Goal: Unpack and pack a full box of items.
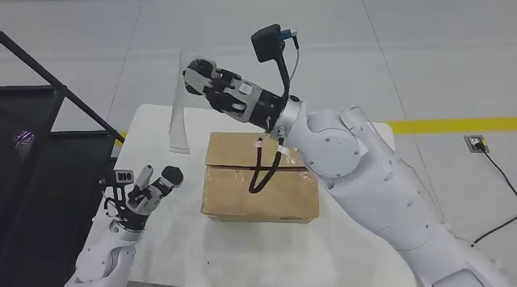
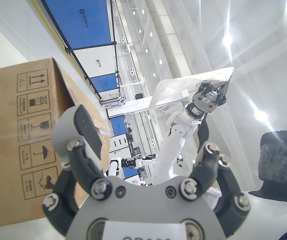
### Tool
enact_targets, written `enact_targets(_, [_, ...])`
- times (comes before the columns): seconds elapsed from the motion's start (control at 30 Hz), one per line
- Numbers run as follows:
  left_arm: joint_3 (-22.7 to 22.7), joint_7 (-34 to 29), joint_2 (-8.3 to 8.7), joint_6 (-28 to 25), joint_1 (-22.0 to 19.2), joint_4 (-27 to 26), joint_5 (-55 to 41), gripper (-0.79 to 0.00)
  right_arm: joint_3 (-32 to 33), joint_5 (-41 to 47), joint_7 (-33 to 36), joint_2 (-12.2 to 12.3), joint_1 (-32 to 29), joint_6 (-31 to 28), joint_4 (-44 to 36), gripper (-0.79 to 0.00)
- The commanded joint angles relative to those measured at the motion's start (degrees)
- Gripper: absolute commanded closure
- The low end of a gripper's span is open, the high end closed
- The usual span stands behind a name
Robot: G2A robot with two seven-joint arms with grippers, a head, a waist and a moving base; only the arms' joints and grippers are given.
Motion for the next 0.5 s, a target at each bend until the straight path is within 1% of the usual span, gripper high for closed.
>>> enact_targets(0.0, [0.00,0.00,0.00,0.00,0.00,0.00,0.00,-0.785,0.07,0.03,-0.18,0.00,-0.21,0.11,-0.05,0.000])
enact_targets(0.1, [0.28,0.88,-0.06,1.16,0.06,-1.18,0.42,-0.785,0.52,1.14,-2.13,-0.36,-1.69,3.27,-0.85,0.000])
enact_targets(0.2, [0.91,3.03,-0.30,0.85,-0.15,-2.08,1.58,-0.785,0.45,4.53,-2.49,-1.00,-2.32,6.67,-0.77,0.000])
enact_targets(0.33, [2.24,6.98,-0.74,-1.00,-1.05,-1.96,5.58,-0.785,0.40,6.94,-2.80,-1.79,-2.42,11.07,-0.66,0.000])
enact_targets(0.47, [3.95,10.67,-1.27,-2.26,-2.25,-1.69,8.72,-0.785,0.44,8.43,-2.60,-2.37,-3.06,13.11,-1.12,0.000])
